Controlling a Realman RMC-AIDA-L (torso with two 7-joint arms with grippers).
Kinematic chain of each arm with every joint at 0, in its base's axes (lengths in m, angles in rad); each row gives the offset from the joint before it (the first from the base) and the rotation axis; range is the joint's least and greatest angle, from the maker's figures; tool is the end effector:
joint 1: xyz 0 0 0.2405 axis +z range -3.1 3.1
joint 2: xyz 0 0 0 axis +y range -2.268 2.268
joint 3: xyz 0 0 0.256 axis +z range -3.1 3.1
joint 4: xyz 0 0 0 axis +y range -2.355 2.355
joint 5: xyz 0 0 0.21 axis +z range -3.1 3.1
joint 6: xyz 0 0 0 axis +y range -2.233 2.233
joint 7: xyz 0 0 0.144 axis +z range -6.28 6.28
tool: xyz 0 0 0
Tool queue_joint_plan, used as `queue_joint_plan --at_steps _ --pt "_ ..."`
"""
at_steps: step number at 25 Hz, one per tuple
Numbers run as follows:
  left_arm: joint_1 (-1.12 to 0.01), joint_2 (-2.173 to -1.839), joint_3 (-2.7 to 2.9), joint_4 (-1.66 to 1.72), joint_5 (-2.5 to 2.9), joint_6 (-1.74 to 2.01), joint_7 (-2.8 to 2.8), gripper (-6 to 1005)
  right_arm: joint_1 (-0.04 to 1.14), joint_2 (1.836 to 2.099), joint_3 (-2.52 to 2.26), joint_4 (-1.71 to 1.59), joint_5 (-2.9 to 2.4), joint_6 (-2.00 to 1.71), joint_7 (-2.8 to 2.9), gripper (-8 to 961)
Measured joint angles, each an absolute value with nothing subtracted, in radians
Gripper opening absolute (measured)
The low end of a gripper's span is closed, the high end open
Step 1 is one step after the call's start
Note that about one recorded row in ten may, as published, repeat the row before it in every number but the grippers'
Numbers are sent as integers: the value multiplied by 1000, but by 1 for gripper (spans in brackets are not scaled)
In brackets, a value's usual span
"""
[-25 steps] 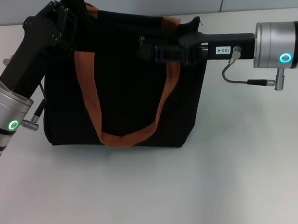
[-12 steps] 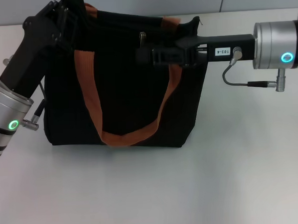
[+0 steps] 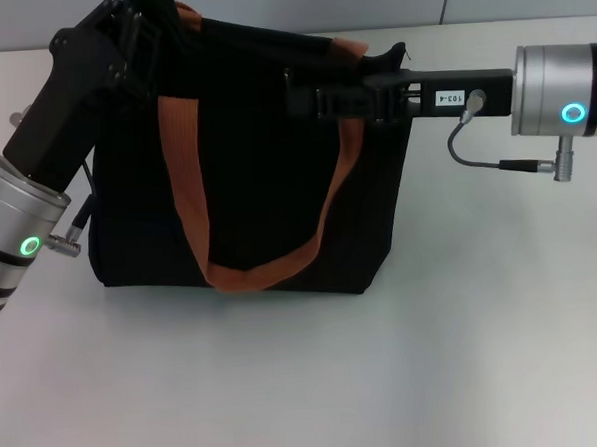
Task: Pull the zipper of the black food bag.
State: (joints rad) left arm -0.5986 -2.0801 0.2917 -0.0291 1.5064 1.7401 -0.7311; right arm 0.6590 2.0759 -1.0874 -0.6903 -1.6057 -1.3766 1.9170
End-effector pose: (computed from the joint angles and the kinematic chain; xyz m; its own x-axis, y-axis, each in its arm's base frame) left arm -0.2267 0.3202 -0.0074 0.2530 -0.1311 0.9585 0.6115 -0.7461 -0.2634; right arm 0.1643 0.3756 -0.0230 0.5592 -0.5989 -0.5732 -0.6388 -0.7520 0.1625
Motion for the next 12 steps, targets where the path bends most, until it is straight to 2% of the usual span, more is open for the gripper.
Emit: queue_joint_plan --at_steps 12 --pt "-610 -2080 291 -38 1506 1741 -726 59 667 2076 -1104 -716 -1608 -1364 1905 393"
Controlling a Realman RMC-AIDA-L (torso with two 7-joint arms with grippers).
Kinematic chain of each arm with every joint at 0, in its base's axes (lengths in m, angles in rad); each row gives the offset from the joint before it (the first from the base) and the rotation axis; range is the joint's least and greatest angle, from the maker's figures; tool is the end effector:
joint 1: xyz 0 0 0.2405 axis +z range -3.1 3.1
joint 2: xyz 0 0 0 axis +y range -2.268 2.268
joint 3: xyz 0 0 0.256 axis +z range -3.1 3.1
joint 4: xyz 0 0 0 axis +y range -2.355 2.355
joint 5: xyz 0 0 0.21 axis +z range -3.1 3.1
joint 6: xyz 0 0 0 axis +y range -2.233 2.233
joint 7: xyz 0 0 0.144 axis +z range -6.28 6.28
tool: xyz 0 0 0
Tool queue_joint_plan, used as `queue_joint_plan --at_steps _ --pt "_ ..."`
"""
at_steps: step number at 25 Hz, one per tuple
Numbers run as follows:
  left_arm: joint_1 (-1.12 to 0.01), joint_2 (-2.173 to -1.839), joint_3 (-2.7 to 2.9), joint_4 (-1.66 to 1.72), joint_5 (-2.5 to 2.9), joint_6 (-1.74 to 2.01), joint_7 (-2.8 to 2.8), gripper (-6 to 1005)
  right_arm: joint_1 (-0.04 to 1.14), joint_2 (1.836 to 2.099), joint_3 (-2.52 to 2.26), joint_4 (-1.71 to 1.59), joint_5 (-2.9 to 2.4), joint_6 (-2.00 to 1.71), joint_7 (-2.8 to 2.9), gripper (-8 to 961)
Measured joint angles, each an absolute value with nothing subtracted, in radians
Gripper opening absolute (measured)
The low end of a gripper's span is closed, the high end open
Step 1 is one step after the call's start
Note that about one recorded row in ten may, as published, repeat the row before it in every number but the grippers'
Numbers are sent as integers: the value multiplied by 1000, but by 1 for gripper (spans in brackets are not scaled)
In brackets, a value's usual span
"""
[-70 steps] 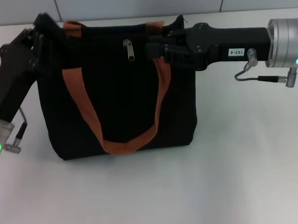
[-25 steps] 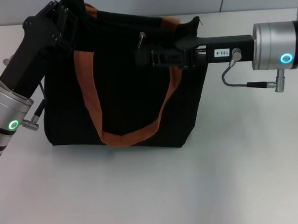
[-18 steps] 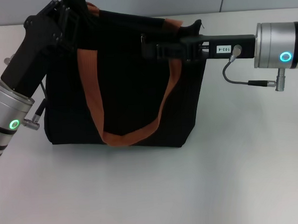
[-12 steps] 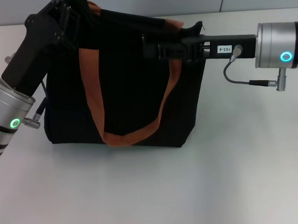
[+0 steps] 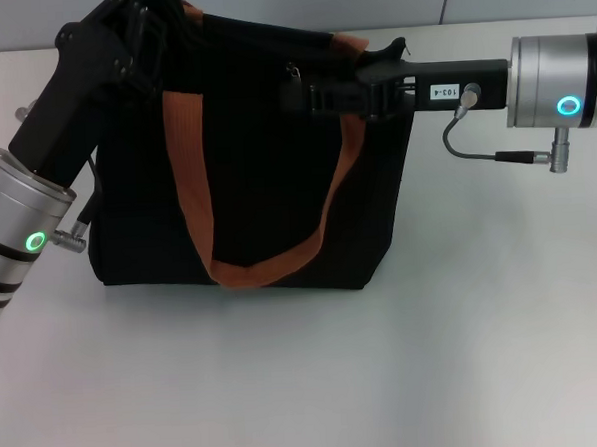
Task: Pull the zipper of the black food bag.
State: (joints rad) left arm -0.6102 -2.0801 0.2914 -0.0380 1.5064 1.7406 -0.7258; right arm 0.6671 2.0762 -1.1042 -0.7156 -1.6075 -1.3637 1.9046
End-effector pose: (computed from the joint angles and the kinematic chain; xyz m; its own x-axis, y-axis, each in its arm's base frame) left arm -0.2226 0.3219 -0.0087 0.2486 -0.1322 0.9596 0.6047 -0.7527 -0.2603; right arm 0.1571 0.3786 -0.0224 0.5932 -0.5655 -0.5731 -0.6123 -0.7790 0.1349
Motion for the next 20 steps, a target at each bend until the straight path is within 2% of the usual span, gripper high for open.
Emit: queue_joint_plan --at_steps 13,18,20 --pt "-609 -2080 292 -40 1506 1743 -726 61 670 2077 -1105 -713 -1627 -1350 1914 380" --pt "-607 -2080 292 -41 1507 1748 -726 61 673 2079 -1106 -713 -1650 -1331 1920 187" --pt "-606 -2080 292 -42 1507 1750 -726 61 674 2079 -1106 -713 -1653 -1324 1925 146"
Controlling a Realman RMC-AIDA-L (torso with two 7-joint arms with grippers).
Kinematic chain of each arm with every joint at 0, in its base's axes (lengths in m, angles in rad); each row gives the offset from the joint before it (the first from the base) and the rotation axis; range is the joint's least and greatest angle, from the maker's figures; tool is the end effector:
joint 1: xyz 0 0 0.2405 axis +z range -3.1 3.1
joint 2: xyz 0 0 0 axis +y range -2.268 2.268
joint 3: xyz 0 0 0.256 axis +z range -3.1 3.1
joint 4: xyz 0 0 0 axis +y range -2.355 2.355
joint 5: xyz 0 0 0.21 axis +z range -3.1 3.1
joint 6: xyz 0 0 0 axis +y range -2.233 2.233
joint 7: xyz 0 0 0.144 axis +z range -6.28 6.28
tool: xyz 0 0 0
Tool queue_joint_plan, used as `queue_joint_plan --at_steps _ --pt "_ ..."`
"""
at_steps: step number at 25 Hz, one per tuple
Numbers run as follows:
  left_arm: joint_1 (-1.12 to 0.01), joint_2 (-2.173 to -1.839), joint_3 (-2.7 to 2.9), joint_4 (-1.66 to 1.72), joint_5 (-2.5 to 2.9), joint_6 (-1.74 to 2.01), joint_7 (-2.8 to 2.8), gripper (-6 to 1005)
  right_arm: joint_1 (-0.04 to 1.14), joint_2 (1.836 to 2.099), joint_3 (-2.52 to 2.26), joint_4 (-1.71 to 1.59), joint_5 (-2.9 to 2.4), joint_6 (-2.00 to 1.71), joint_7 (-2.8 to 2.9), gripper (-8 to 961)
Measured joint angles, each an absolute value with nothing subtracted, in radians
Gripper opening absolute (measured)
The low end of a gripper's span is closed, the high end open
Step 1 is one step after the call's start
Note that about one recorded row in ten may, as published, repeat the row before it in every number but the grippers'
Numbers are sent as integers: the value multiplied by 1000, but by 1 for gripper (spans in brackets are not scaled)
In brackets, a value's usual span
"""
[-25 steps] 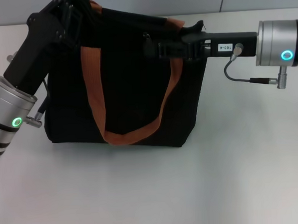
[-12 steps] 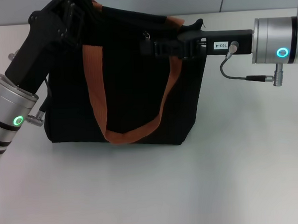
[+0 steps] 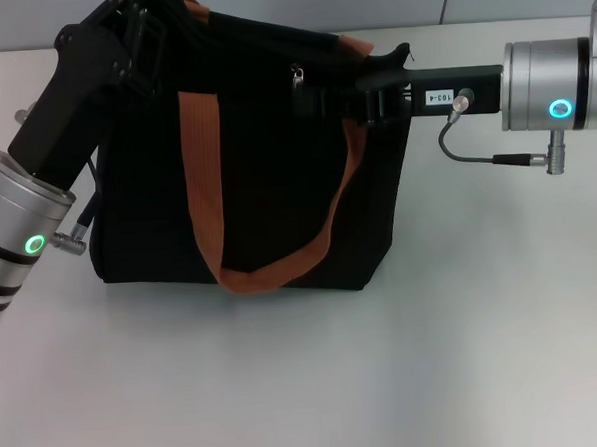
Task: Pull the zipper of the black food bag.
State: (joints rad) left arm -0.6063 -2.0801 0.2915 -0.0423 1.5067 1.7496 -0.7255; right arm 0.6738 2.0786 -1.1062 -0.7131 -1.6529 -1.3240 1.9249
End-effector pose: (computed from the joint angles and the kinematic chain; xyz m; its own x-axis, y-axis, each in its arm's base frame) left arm -0.2229 0.3199 -0.0087 0.2416 -0.1325 0.9613 0.6045 -0.7544 -0.2559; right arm 0.1616 0.3824 -0.0271 0.6037 -0.5802 -0.5468 -0.6399 -0.7617 0.1017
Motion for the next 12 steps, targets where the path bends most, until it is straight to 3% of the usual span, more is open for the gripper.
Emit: queue_joint_plan --at_steps 4,12 --pt "-605 -2080 291 -43 1507 1750 -726 61 674 2079 -1106 -715 -1653 -1319 1926 64" --pt "-606 -2080 291 -44 1506 1752 -725 62 686 2078 -1107 -718 -1661 -1323 1926 43"
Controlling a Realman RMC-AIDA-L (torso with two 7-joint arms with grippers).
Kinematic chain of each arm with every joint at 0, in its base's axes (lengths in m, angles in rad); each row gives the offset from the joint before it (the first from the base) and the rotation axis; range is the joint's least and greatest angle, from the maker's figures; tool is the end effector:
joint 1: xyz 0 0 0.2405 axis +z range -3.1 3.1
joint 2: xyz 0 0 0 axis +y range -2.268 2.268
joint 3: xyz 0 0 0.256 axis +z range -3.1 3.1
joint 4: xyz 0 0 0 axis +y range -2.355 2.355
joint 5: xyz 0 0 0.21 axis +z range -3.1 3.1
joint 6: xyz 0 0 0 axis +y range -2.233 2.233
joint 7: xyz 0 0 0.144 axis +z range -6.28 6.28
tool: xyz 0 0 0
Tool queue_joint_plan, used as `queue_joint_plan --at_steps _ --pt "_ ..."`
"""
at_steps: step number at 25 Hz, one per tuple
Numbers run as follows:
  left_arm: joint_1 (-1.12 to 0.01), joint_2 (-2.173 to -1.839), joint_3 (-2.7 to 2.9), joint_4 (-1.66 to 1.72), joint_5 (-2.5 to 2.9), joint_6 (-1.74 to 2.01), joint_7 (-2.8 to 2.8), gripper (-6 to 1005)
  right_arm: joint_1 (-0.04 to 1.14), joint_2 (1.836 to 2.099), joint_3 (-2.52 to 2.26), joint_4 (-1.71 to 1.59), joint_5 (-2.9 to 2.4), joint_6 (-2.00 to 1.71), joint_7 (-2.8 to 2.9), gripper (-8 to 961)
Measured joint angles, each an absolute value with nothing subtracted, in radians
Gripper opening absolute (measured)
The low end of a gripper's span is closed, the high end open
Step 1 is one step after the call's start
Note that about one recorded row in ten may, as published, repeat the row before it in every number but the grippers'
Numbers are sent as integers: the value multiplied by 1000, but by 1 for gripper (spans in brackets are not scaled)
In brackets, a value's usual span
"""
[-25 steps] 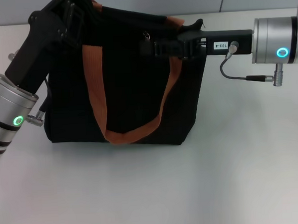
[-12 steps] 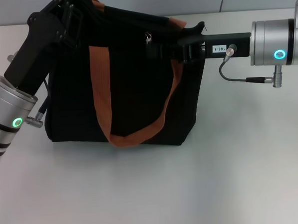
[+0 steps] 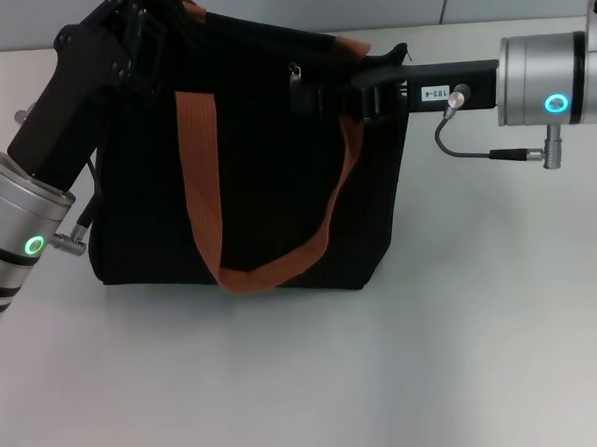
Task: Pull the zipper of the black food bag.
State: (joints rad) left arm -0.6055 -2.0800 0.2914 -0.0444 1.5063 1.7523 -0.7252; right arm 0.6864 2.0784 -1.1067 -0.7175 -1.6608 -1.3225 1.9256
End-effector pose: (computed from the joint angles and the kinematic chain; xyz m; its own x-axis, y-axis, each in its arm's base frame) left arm -0.2229 0.3193 -0.0088 0.2388 -0.1327 0.9619 0.6046 -0.7548 -0.2543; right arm 0.1569 0.3846 -0.0270 0.6174 -0.5698 -0.5423 -0.6287 -0.7718 0.0952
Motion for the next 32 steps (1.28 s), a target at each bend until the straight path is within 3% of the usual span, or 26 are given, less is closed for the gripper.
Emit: queue_joint_plan --at_steps 8,14,22,32 --pt "-609 -2080 291 -46 1506 1755 -725 63 695 2080 -1101 -713 -1664 -1318 1928 36" --pt "-609 -2080 291 -47 1506 1755 -724 63 699 2080 -1106 -720 -1664 -1323 1928 105" --pt "-609 -2080 291 -48 1506 1755 -724 64 701 2080 -1106 -721 -1662 -1326 1921 106" --pt "-607 -2080 291 -50 1506 1755 -724 65 701 2078 -1096 -721 -1660 -1324 1947 181"
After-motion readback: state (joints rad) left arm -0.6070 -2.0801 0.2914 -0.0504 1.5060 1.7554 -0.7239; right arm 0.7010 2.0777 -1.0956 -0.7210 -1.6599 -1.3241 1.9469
